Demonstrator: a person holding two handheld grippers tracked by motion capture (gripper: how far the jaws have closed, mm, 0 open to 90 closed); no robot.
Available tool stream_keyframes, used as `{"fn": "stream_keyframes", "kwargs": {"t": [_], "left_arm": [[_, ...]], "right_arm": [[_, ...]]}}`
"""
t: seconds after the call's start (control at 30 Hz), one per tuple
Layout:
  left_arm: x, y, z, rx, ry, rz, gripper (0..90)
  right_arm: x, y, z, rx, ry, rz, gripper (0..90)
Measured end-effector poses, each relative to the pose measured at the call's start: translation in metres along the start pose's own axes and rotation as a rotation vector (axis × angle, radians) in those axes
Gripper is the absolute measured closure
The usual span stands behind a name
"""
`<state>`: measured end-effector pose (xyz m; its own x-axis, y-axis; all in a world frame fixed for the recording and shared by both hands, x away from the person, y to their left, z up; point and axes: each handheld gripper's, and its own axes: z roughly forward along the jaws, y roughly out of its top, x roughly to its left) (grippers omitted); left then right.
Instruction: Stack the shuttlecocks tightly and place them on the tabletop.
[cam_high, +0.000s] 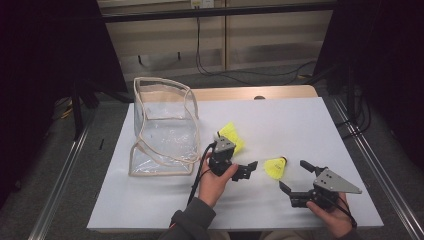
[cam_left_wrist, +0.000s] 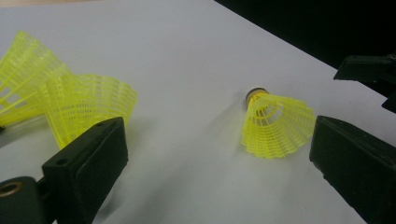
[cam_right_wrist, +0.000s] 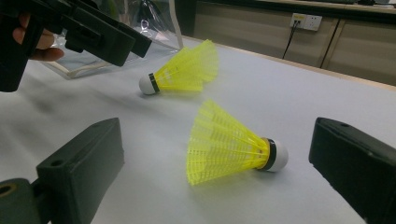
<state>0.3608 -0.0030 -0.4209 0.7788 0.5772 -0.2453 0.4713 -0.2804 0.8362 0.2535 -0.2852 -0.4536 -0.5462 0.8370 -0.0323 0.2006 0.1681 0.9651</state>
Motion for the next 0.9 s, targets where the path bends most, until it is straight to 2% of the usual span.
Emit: {"fn": "stream_keyframes", "kwargs": {"t": [0.2,0.67,0.9], "left_arm": [[-0.001,-0.005,-0.003,-0.002,-0.013,-0.009,4.4],[-0.005,-0.013,-0.013,-0.007,-0.051,0.003,4.4],[-0.003,-0.015,-0.018,-0.002,-0.054,0.01,4.4]], "right_arm": [[0.0,0.0,0.0,0.002,-0.001,-0.002,2.6],[0.001,0.0,0.0,0.0,0.006,0.001,2.6],[0.001,0.0,0.0,0.001,0.003,0.0,2.6]]}}
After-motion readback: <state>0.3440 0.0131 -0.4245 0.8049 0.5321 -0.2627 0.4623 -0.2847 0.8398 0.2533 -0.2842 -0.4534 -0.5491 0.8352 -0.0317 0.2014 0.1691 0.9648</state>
